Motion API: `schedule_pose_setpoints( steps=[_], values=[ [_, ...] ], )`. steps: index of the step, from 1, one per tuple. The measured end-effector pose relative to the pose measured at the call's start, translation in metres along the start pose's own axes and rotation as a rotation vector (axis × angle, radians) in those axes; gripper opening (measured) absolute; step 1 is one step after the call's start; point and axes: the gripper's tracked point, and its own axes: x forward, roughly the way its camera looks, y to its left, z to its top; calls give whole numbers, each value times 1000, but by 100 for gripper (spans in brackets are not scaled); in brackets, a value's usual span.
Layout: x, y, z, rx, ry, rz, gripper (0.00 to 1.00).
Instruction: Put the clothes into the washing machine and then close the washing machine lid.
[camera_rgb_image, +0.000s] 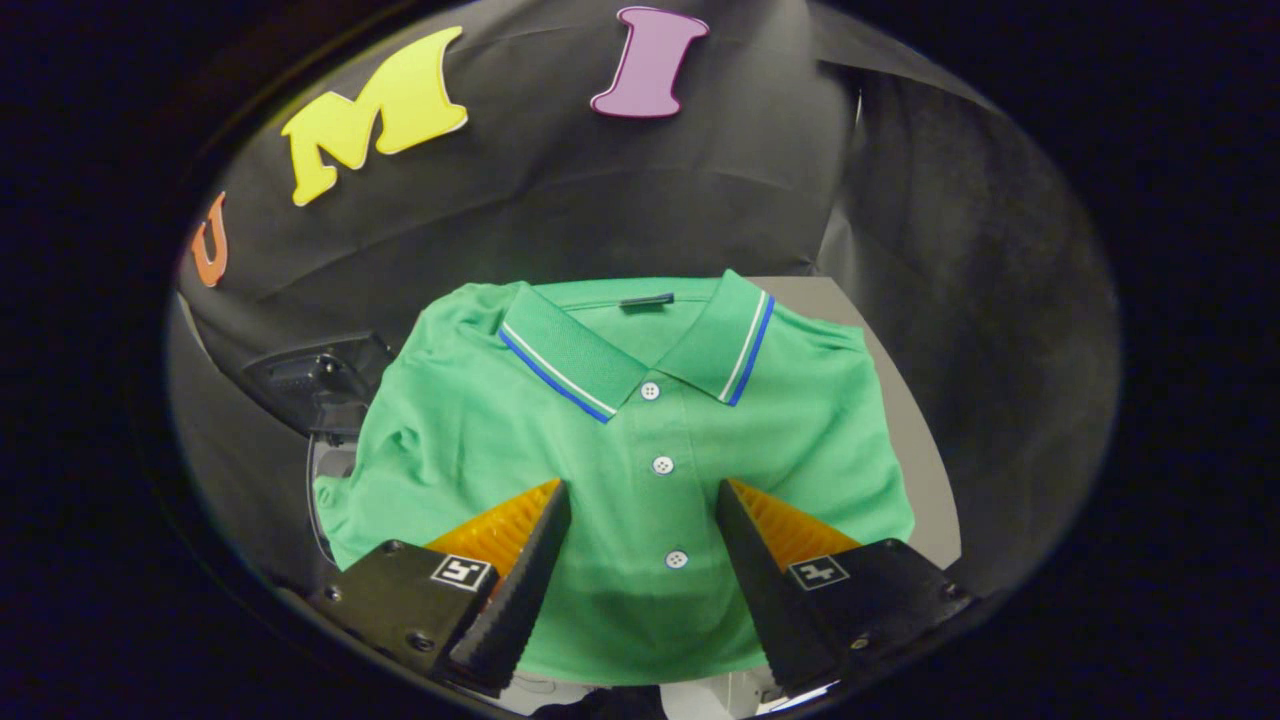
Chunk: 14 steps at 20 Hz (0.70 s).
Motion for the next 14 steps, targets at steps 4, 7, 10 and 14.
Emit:
schedule_pose_setpoints(
  steps=[4,7,10,14],
  values=[
    [2,-6,4,-27,23,-16,73],
    [0,-5,5,-53,31,-32,41],
    [1,-5,2,-114,-2,-82,9],
    [-6,-1,-5,-175,-59,-105,6]
  ],
)
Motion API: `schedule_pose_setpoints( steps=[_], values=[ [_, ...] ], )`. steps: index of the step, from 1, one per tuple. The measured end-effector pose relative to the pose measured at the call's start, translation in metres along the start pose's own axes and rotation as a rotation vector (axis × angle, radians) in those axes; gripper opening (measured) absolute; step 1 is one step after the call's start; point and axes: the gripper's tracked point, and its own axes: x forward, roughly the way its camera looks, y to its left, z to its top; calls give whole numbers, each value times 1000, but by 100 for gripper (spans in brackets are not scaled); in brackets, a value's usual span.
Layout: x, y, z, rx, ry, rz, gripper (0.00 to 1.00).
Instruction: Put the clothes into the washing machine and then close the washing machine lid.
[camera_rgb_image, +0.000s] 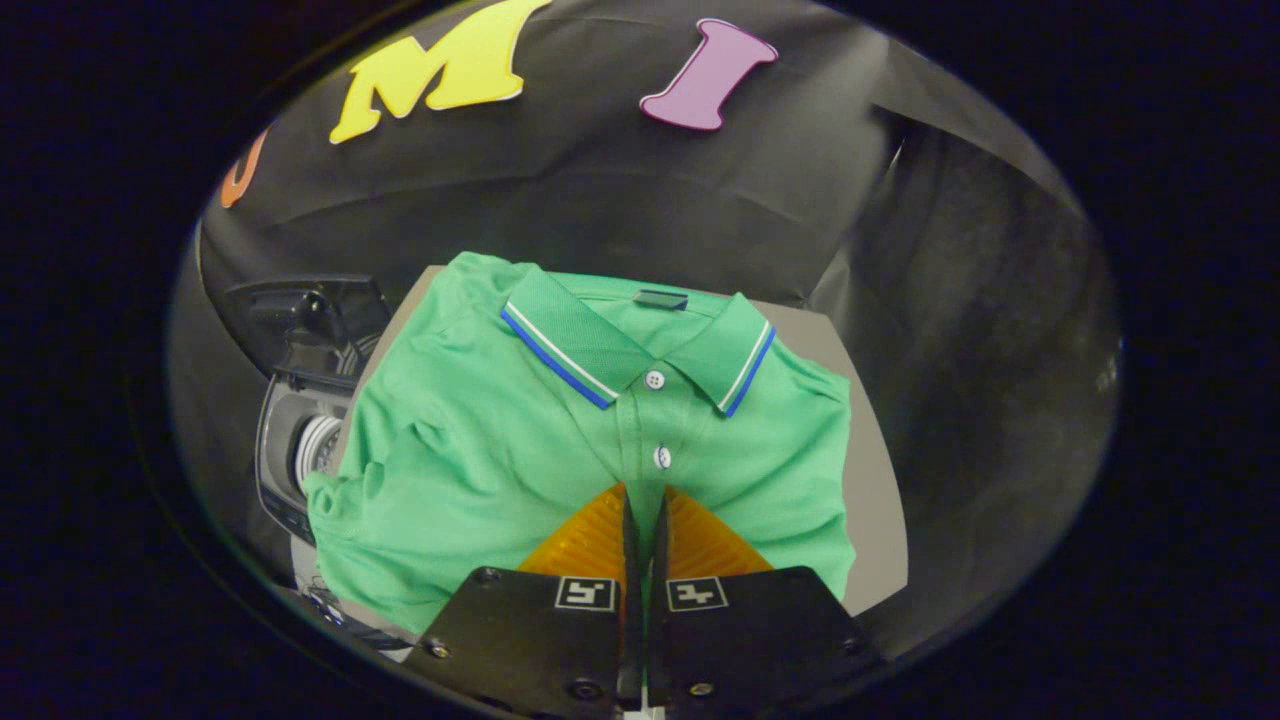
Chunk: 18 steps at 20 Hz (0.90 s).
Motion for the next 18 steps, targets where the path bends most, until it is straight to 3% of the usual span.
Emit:
schedule_pose_setpoints(
  steps=[8,13,18],
  values=[
    [-28,19,0,227,-144,216,4],
    [-76,37,21,244,-300,291,4],
    [-150,97,58,176,-472,389,4]
  ],
)
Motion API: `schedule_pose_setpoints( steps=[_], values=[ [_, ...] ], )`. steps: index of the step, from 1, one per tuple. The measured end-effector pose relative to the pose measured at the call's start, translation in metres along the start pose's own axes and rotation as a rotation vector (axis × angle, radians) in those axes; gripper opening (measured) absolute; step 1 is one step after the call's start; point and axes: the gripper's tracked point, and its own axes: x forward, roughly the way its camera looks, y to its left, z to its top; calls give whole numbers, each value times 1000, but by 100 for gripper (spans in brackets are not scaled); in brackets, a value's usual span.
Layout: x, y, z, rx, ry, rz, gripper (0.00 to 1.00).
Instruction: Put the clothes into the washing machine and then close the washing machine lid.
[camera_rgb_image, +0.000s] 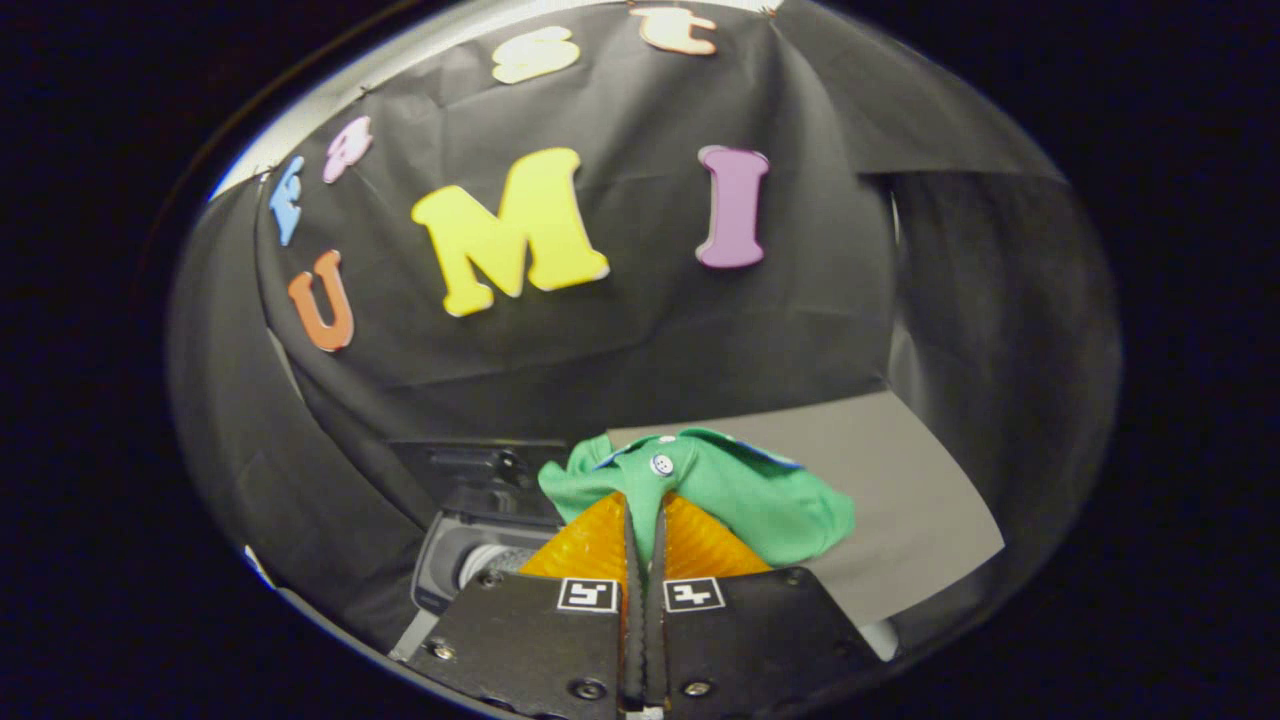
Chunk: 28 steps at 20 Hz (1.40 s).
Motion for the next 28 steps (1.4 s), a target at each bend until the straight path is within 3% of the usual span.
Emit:
schedule_pose_setpoints(
  steps=[7,13,22,28],
  values=[
    [-11,125,26,-115,-93,190,4],
    [28,213,-9,-133,-21,319,4],
    [110,264,-101,-159,164,360,4],
    [168,267,-167,-173,298,311,4]
  ],
)
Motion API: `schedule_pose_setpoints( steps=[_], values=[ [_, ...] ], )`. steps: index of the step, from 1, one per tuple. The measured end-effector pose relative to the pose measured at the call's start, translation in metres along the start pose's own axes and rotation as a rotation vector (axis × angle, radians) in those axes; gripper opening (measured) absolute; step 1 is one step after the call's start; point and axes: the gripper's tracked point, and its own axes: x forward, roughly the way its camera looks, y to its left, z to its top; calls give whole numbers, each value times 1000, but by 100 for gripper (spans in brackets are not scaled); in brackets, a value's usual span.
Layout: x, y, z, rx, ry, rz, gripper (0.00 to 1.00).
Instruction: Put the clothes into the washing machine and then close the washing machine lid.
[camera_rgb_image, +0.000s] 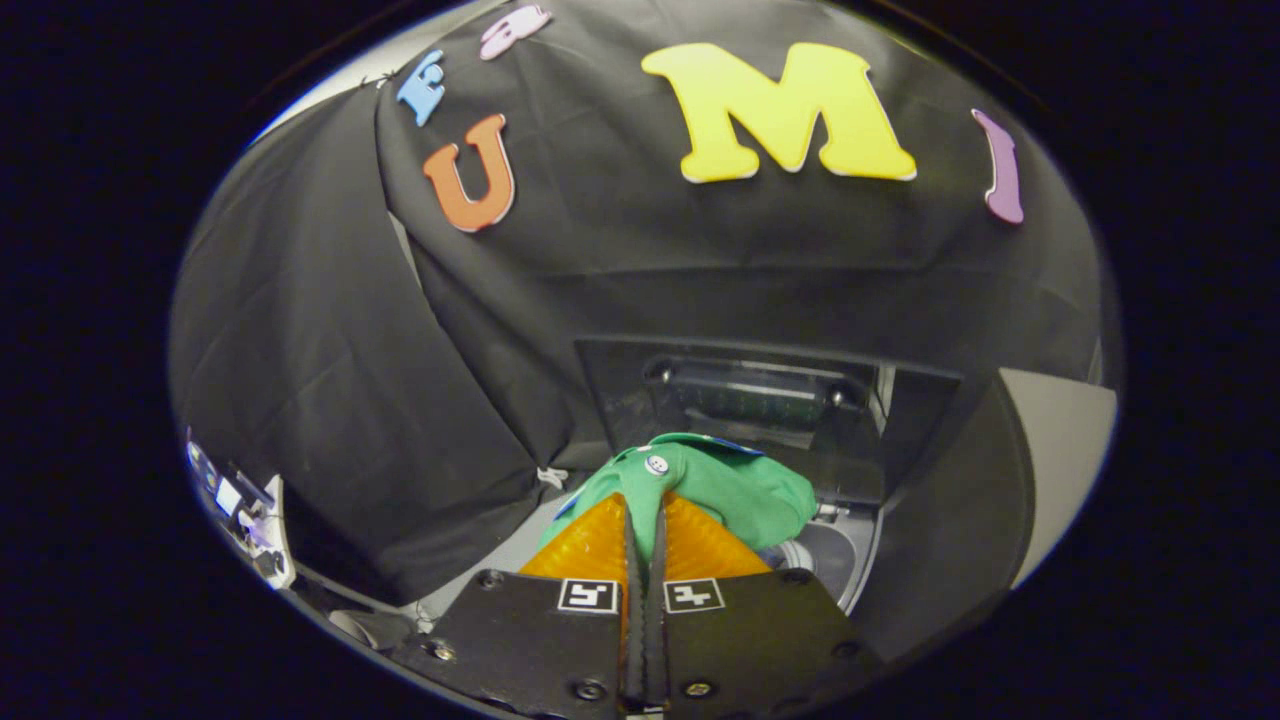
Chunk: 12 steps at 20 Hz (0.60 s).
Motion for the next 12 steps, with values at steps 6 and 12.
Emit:
schedule_pose_setpoints(
  steps=[6,12],
  values=[
    [49,-32,-57,23,122,-71,4],
    [92,-47,-101,69,218,-121,4]
  ],
)
